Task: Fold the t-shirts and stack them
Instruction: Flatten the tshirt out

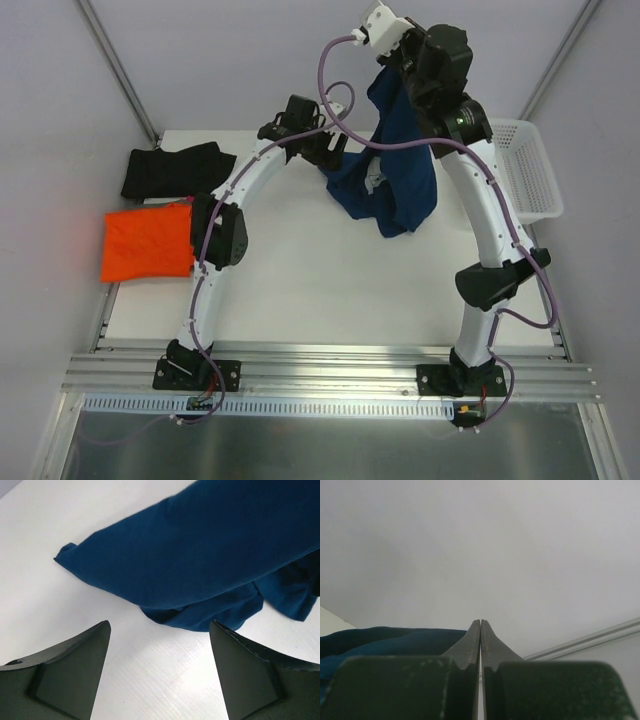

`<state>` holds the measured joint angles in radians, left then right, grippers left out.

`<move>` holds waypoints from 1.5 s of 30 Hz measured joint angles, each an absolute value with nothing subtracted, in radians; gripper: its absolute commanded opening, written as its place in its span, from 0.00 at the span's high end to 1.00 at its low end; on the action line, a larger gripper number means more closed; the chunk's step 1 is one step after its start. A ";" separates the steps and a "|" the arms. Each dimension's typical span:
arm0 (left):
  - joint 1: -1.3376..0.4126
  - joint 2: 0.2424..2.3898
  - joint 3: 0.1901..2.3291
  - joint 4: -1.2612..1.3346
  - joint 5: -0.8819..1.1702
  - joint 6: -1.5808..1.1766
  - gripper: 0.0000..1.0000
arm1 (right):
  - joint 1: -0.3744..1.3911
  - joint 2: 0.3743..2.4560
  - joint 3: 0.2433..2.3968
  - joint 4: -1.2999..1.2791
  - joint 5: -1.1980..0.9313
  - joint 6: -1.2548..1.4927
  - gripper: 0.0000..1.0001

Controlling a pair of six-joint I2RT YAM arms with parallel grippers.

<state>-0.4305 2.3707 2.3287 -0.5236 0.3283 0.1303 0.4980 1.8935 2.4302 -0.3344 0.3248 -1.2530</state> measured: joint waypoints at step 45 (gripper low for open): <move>-0.319 2.288 2.370 -0.331 -0.403 0.501 0.07 | 0.406 1.783 2.454 -0.439 0.317 -1.171 0.99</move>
<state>-0.3195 2.2875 2.3699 -0.3313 -0.4030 0.5011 0.4061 1.7828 2.4542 -0.4393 0.3172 -1.1706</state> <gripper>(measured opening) 0.930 0.009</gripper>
